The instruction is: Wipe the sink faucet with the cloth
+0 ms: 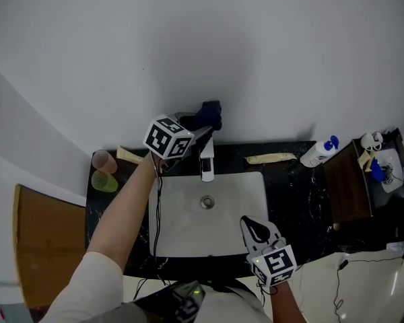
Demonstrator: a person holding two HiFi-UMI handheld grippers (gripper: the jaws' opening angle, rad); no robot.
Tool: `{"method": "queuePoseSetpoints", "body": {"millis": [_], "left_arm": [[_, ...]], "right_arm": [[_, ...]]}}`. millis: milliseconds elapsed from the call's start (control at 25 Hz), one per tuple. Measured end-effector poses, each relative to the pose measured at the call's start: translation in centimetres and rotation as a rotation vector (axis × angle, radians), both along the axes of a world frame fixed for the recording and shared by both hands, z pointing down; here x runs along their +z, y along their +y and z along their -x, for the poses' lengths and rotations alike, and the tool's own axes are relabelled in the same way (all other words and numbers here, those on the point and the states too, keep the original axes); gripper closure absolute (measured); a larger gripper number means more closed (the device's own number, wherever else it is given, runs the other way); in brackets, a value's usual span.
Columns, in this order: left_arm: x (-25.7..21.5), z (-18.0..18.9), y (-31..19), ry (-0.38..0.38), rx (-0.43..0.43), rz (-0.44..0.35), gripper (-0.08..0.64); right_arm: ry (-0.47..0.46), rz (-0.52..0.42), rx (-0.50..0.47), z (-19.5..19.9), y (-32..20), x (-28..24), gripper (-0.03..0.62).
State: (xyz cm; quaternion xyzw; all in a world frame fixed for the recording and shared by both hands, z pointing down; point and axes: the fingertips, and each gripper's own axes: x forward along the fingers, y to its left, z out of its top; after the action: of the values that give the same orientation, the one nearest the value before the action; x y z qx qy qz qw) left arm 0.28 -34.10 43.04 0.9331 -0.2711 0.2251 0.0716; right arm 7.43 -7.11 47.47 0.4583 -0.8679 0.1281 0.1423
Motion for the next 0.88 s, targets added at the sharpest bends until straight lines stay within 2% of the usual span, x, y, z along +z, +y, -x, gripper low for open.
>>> {"method": "queuePoseSetpoints", "body": {"millis": [200,280,400,480,600,760,880], "left_arm": [[0.2,0.0,6.6,0.044,0.145,0.034,0.440],[0.3,0.3,8.9,0.046,0.172,0.023,0.440],[0.5,0.4,9.5,0.049,0.180,0.023,0.440],[0.4,0.5,8.2,0.067,0.156,0.034,0.440],[0.3,1.0,4.3,0.086,0.068,0.038,0.439],[0.2,1.2,-0.2,0.034,-0.019,0.008,0.439],[0.1,1.2,-0.7,0.042,-0.040,0.007,0.439]], "right_arm": [[-0.011,-0.026,-0.028,1.3,-0.7,-0.9,0.591],[-0.015,-0.036,-0.045,1.9,-1.1,-1.5,0.591],[-0.012,-0.050,-0.073,2.9,-1.6,-2.2,0.591],[-0.012,-0.058,-0.084,3.2,-1.7,-2.5,0.591],[-0.020,-0.055,-0.078,3.3,-1.9,-2.4,0.591],[-0.012,-0.063,-0.060,4.1,-3.7,-2.0,0.591],[-0.019,-0.086,-0.059,4.9,-5.4,-2.9,0.591]]}}
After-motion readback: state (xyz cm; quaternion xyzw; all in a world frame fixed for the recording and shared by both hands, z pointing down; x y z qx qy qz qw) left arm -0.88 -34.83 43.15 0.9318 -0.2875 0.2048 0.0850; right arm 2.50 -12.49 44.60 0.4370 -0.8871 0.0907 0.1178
